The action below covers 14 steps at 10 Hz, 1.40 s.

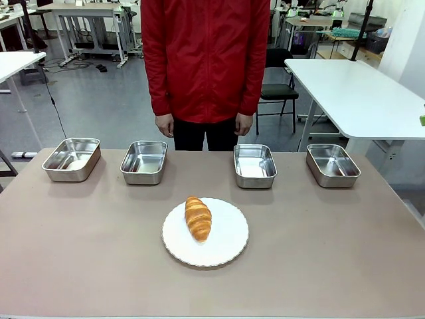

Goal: Place the bread in the container.
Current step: Place the Butter Roll into the Airtight Container indicated by the human.

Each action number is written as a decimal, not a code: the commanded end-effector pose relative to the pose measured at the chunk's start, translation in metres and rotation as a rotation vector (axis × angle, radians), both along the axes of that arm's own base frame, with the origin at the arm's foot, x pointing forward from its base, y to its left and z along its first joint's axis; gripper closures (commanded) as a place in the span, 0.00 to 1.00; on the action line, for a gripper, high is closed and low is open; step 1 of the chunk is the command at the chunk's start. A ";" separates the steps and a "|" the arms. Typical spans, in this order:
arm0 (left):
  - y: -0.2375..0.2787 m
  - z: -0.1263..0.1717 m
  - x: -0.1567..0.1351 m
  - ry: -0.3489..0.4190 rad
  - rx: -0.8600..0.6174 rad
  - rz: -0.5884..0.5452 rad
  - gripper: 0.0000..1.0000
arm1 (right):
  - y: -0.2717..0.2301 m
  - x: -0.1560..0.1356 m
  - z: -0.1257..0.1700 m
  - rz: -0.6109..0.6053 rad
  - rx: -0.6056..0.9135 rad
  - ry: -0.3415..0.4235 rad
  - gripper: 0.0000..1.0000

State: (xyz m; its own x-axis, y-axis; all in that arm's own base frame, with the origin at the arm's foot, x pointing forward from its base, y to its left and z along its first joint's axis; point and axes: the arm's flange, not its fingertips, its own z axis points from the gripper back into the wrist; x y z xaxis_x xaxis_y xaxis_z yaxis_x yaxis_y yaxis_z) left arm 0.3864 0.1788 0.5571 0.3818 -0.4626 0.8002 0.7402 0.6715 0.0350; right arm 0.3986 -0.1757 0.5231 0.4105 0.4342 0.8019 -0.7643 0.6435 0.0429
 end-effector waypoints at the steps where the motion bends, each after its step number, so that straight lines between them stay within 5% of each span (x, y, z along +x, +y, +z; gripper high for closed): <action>1: 0.001 0.000 -0.001 -0.002 -0.003 0.001 0.00 | 0.001 0.001 -0.001 0.003 0.010 -0.012 0.00; 14: 0.001 0.000 -0.001 -0.002 -0.003 0.001 0.00 | 0.001 0.001 -0.001 0.003 0.010 -0.012 0.00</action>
